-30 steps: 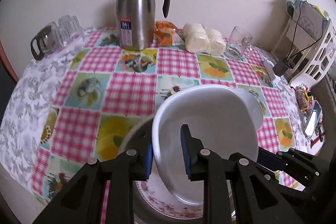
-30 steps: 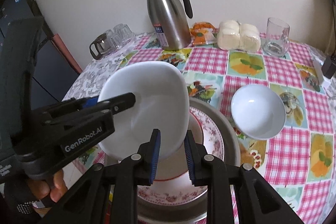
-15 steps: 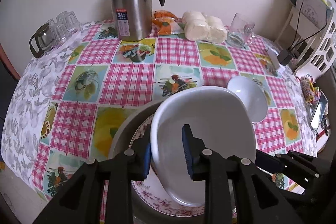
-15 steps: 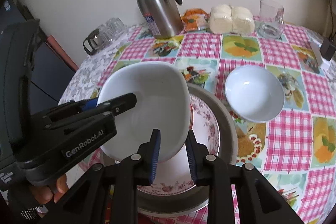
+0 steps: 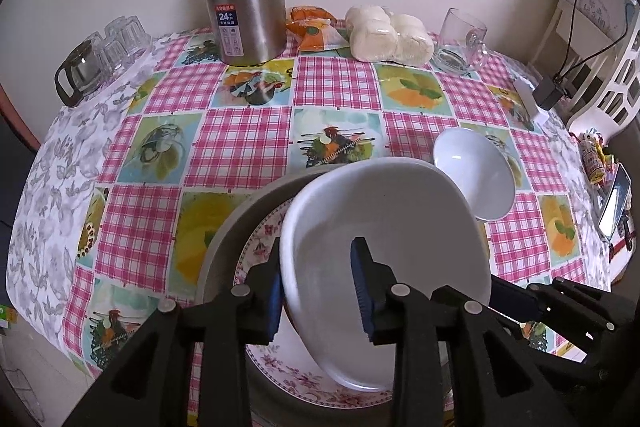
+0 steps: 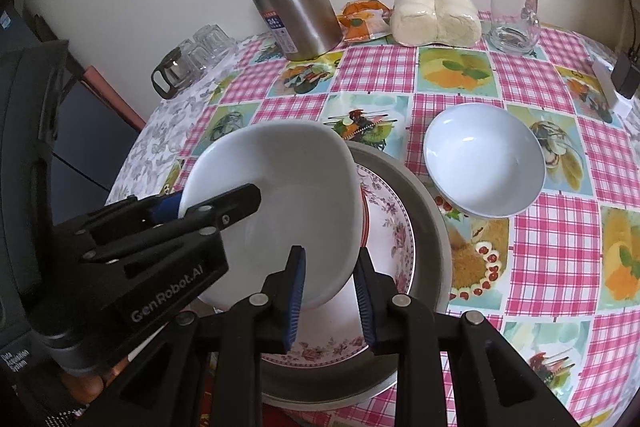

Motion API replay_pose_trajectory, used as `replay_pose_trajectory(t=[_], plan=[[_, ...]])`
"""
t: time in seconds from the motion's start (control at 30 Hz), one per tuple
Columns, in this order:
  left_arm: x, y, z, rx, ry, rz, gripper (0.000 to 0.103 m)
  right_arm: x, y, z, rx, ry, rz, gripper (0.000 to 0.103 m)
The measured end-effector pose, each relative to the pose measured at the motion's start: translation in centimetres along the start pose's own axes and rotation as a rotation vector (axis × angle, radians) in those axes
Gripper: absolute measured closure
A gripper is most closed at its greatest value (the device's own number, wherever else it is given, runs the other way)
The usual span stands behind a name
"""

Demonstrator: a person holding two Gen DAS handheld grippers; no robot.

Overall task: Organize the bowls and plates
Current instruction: 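Lower the white square bowl into the red-rim bowl with the right gripper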

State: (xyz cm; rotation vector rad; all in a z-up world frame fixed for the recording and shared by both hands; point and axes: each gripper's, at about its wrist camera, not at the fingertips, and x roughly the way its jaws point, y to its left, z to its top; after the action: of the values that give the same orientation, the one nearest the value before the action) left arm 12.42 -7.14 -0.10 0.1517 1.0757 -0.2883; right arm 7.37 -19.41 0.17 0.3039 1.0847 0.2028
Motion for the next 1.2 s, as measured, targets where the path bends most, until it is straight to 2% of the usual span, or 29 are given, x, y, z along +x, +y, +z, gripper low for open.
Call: replay_pose_trajectory(t=[0.4,0.73,0.93,1.2], plan=[[0.10,0.08,-0.10,-0.032,0.012,-0.007,0.071,-0.03,0.04,0.01,-0.024,0.016,-0.003,0.075],[0.05,-0.04,-0.07,-0.043,0.023,-0.011,0.066,0.11,0.51,0.34,-0.092,0.046,-0.020,0.073],[-0.02,-0.04,-0.07,-0.046,0.033,-0.013,0.066,-0.01,0.29,0.02,-0.089,0.045,-0.001,0.073],[-0.12,0.33,-0.17,-0.058,0.042,-0.053,0.065,-0.15,0.16,-0.19,-0.062,0.040,0.014,0.072]])
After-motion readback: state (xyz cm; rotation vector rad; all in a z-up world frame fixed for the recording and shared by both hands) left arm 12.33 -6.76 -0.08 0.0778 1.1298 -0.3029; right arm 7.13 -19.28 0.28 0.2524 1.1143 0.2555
